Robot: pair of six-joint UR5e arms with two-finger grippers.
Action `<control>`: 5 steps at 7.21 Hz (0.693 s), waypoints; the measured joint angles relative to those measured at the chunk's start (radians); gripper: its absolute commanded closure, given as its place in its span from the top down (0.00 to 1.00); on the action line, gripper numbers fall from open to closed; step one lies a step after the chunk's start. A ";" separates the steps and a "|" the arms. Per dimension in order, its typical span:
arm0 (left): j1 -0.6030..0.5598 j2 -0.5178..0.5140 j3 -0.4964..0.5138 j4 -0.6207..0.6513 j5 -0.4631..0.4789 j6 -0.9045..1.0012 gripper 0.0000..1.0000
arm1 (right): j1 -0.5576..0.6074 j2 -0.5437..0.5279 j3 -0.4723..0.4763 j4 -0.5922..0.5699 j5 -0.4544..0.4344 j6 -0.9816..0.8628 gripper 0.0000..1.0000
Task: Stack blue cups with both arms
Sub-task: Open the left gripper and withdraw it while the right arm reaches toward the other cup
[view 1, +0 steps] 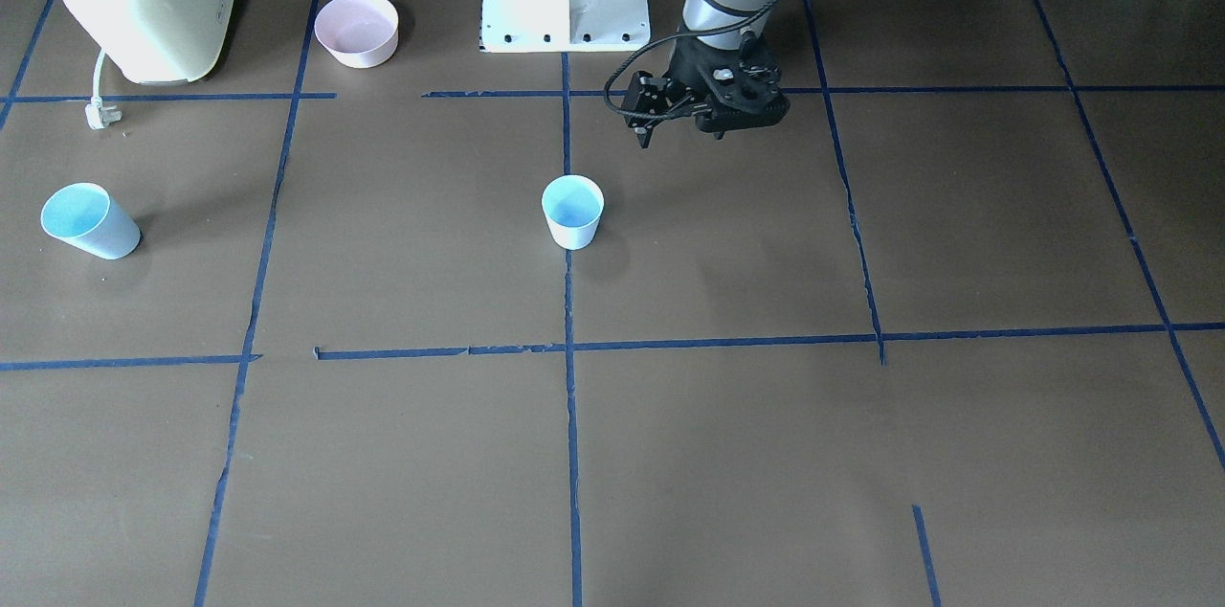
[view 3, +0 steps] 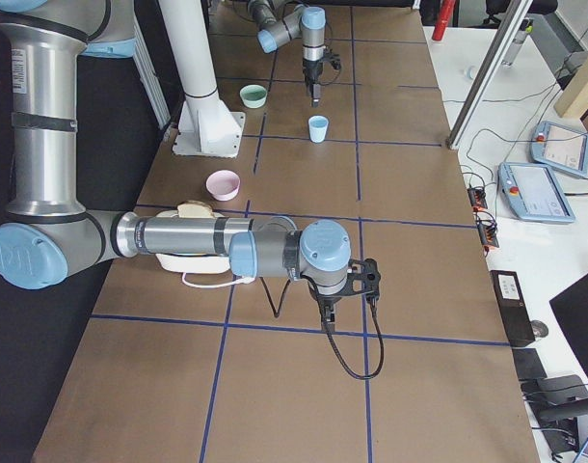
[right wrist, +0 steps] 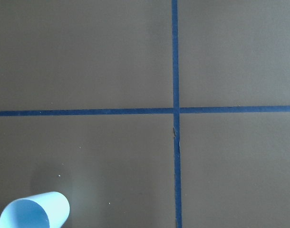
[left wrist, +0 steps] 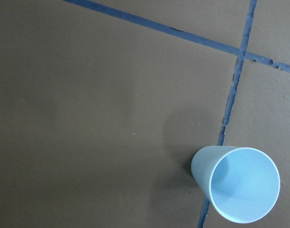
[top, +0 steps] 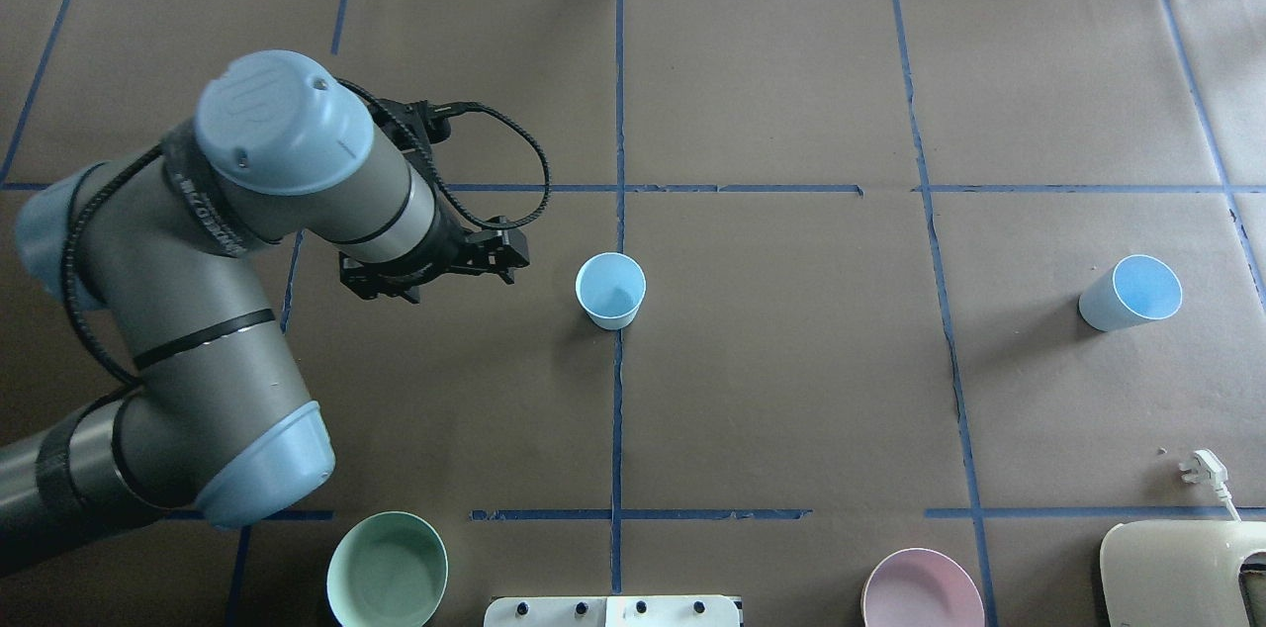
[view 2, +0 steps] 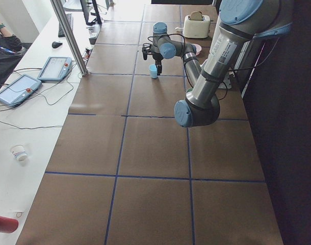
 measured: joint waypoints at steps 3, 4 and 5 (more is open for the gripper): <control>-0.125 0.187 -0.137 0.026 -0.075 0.206 1.00 | -0.177 -0.055 0.002 0.324 -0.006 0.371 1.00; -0.160 0.235 -0.164 0.027 -0.095 0.264 1.00 | -0.225 -0.077 0.002 0.393 -0.008 0.434 1.00; -0.189 0.268 -0.178 0.027 -0.110 0.308 1.00 | -0.267 -0.089 0.002 0.425 -0.013 0.462 1.00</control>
